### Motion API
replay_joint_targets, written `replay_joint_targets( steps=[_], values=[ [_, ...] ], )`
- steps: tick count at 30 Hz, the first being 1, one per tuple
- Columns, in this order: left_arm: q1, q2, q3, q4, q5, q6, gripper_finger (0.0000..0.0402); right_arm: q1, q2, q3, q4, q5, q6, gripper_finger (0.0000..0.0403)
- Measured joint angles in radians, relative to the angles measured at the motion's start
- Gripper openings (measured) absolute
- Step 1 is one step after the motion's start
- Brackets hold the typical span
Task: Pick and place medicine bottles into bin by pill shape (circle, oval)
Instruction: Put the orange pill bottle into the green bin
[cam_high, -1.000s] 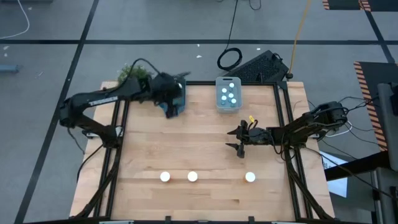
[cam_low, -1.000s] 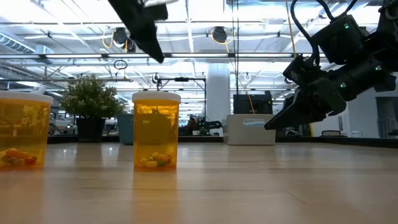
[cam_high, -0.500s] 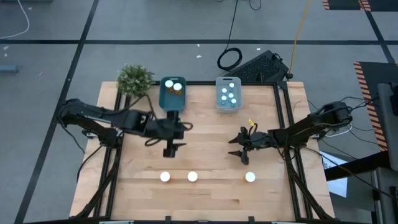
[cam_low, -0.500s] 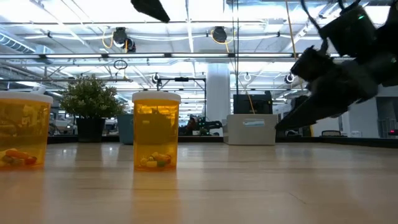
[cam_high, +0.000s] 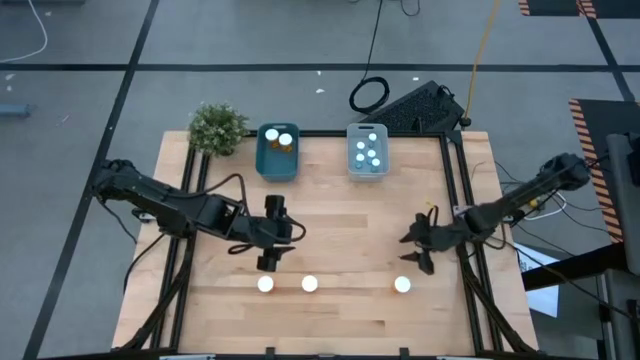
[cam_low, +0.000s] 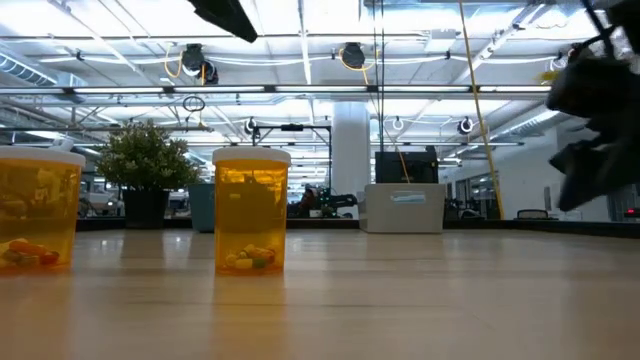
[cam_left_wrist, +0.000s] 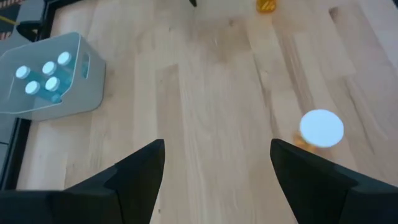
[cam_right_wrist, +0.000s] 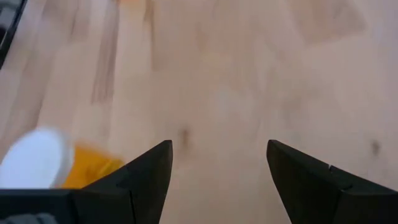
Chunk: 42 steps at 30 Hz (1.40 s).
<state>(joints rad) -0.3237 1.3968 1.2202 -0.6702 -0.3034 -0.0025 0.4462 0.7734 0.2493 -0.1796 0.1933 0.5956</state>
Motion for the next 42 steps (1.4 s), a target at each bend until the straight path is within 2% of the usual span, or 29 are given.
replay_joint_targets(
  steps=[4, 10, 18, 28, 42],
  values=[
    [0.0, 0.0, -0.012, 0.056, -0.003, 0.019, 0.0296, 0.136, -0.003, 0.0, -0.054, 0.05, 0.086, 0.0254],
    [0.002, 0.0, -0.017, 0.083, -0.004, 0.046, 0.0296, 0.315, 0.077, 0.0, -0.041, 0.123, 0.227, 0.0254],
    [0.002, 0.0, -0.017, 0.099, -0.004, 0.068, 0.0296, 0.474, 0.282, 0.0, 0.174, 0.204, 0.268, 0.0254],
    [0.003, 0.0, -0.017, 0.146, -0.004, 0.089, 0.0296, 0.506, 0.532, 0.0, 0.446, 0.263, 0.251, 0.0254],
    [0.01, 0.0, -0.017, 0.163, -0.003, 0.102, 0.0296, 0.505, 0.715, 0.001, 0.667, 0.337, 0.142, 0.0252]
  ],
)
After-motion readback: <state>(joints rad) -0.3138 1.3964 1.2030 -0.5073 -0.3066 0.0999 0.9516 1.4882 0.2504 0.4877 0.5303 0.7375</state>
